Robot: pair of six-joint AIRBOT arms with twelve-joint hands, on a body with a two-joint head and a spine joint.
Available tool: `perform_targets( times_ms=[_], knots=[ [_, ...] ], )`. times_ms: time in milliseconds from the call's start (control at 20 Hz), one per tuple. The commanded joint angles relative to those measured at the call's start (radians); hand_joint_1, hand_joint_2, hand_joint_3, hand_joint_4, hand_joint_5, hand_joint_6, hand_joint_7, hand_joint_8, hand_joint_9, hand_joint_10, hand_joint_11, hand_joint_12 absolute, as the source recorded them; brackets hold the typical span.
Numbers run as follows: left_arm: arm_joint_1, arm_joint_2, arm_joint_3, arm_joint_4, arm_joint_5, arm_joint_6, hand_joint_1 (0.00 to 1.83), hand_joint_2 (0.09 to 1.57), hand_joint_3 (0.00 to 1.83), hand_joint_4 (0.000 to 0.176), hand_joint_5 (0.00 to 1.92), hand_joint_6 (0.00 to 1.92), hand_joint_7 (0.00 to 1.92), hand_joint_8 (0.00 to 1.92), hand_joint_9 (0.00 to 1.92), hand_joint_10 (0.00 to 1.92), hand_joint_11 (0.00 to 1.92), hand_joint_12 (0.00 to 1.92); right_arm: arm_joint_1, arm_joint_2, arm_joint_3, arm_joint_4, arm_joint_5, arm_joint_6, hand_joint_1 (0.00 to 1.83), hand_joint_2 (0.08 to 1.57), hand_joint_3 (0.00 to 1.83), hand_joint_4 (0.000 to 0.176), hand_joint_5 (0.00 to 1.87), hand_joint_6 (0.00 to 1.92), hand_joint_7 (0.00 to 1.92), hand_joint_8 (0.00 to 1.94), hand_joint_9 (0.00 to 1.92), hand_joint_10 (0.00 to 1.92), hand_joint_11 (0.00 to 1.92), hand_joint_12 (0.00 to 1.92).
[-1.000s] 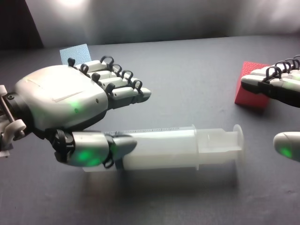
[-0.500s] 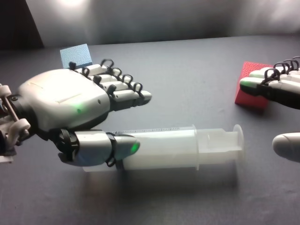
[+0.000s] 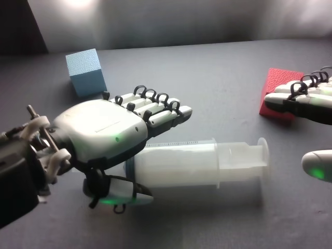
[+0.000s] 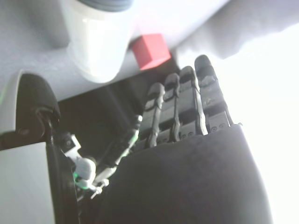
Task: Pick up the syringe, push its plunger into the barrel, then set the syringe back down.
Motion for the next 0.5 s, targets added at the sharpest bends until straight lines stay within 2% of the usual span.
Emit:
perform_targets(
  times_ms=[0, 50, 100, 200, 250, 300, 400, 450],
  knots=[
    [-0.005, -0.001, 0.001, -0.011, -0.127, 0.020, 0.85, 1.02, 0.00, 0.000, 0.00, 0.00, 0.00, 0.00, 0.01, 0.00, 0.00, 0.21, 0.013, 0.011, -0.003, 0.005, 0.107, 0.011, 0.00, 1.37, 0.00, 0.000, 0.11, 0.00, 0.12, 0.00, 0.11, 0.00, 0.00, 0.40],
    [-0.005, -0.012, 0.001, -0.039, -0.127, 0.050, 0.84, 1.02, 0.00, 0.000, 0.00, 0.00, 0.01, 0.00, 0.02, 0.00, 0.00, 0.25, 0.013, 0.011, -0.002, 0.001, 0.103, 0.011, 0.00, 1.37, 0.00, 0.000, 0.12, 0.00, 0.12, 0.00, 0.12, 0.00, 0.00, 0.42],
    [-0.005, -0.028, 0.002, -0.075, -0.128, 0.084, 0.91, 1.00, 0.00, 0.000, 0.02, 0.01, 0.06, 0.01, 0.05, 0.01, 0.00, 0.31, 0.013, 0.011, -0.002, 0.002, 0.098, 0.015, 0.00, 1.37, 0.00, 0.000, 0.11, 0.00, 0.12, 0.00, 0.12, 0.00, 0.00, 0.42],
    [-0.003, -0.055, 0.006, -0.145, -0.133, 0.145, 0.87, 1.01, 0.00, 0.000, 0.03, 0.01, 0.09, 0.01, 0.10, 0.02, 0.00, 0.38, 0.017, 0.010, -0.002, -0.007, 0.097, 0.015, 0.00, 1.37, 0.00, 0.000, 0.09, 0.00, 0.09, 0.00, 0.09, 0.00, 0.00, 0.33],
    [0.000, -0.066, 0.009, -0.166, -0.134, 0.160, 0.86, 1.03, 0.00, 0.000, 0.03, 0.00, 0.10, 0.01, 0.10, 0.01, 0.00, 0.32, 0.017, 0.010, -0.001, -0.007, 0.094, 0.015, 0.00, 1.37, 0.00, 0.000, 0.07, 0.00, 0.08, 0.00, 0.07, 0.00, 0.00, 0.27],
    [0.004, -0.077, 0.014, -0.179, -0.134, 0.169, 0.77, 1.06, 0.01, 0.000, 0.01, 0.00, 0.07, 0.00, 0.07, 0.00, 0.00, 0.28, 0.016, 0.010, -0.001, -0.005, 0.091, 0.019, 0.00, 1.37, 0.00, 0.000, 0.06, 0.00, 0.07, 0.00, 0.06, 0.00, 0.00, 0.26],
    [0.011, -0.099, 0.023, -0.199, -0.134, 0.184, 0.80, 1.06, 0.00, 0.000, 0.02, 0.01, 0.10, 0.01, 0.09, 0.01, 0.00, 0.28, 0.016, 0.010, -0.002, -0.010, 0.089, 0.021, 0.00, 1.37, 0.00, 0.000, 0.08, 0.01, 0.07, 0.00, 0.06, 0.00, 0.00, 0.30],
    [0.015, -0.111, 0.028, -0.210, -0.134, 0.196, 0.81, 1.06, 0.00, 0.000, 0.03, 0.01, 0.11, 0.01, 0.10, 0.01, 0.00, 0.31, 0.016, 0.010, -0.002, -0.009, 0.087, 0.021, 0.00, 1.37, 0.00, 0.000, 0.08, 0.00, 0.07, 0.00, 0.05, 0.00, 0.00, 0.24]
  ],
)
